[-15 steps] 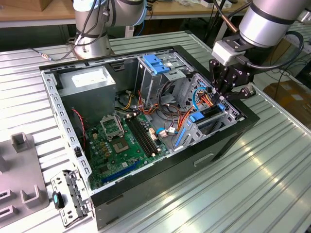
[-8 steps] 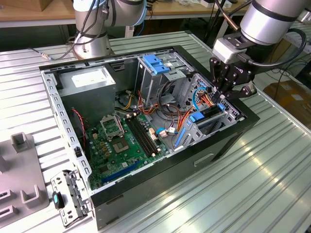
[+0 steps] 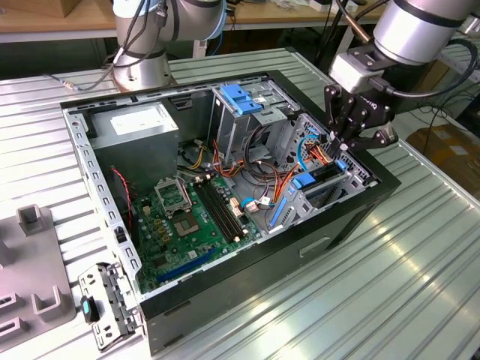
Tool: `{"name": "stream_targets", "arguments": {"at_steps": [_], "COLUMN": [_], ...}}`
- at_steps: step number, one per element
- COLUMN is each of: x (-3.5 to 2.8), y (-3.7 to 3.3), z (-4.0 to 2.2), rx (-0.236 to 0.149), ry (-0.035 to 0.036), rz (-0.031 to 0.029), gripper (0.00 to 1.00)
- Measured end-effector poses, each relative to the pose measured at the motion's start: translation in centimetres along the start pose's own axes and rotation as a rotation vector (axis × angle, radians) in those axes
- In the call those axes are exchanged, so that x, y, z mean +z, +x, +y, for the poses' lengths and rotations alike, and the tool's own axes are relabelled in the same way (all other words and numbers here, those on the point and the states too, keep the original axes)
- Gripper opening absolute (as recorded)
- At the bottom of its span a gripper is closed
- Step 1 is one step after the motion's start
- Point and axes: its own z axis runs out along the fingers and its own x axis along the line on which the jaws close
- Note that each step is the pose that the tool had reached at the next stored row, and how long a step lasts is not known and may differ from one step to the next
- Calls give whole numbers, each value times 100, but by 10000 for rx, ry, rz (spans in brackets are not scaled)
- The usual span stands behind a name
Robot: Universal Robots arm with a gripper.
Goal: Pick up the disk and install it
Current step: 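Insert the second disk wire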
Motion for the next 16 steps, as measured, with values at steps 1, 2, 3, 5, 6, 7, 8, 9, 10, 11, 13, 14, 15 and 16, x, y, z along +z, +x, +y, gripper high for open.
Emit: {"name": "stream_targets", "arguments": {"at_steps": [1, 2, 3, 5, 6, 7, 8, 9, 10, 11, 13, 14, 15, 16], "x": [-30, -49, -64, -122, -146, -161, -198, -199, -257, -261, -265, -265, -263, -263], "y": [-1, -1, -2, -3, -4, -5, -30, -149, -210, -221, -253, -272, -298, -320], "z": [-1, -1, -2, -5, -6, -6, -9, -33, -71, -79, -86, -87, -86, -86], "rx": [1, 3, 3, 6, 7, 7, 15, 20, 26, 28, 30, 30, 35, 36], "ry": [-36, -65, -91, -199, -236, -269, -513, -833, -1063, -1104, -1183, -1213, -1226, -1235], "rz": [1, 1, 1, 1, 1, 1, 2, 52, 140, 162, 289, 359, 468, 561], "gripper": [11, 11, 11, 11, 11, 11, 11, 11, 11, 11, 11, 11, 11, 11]}}
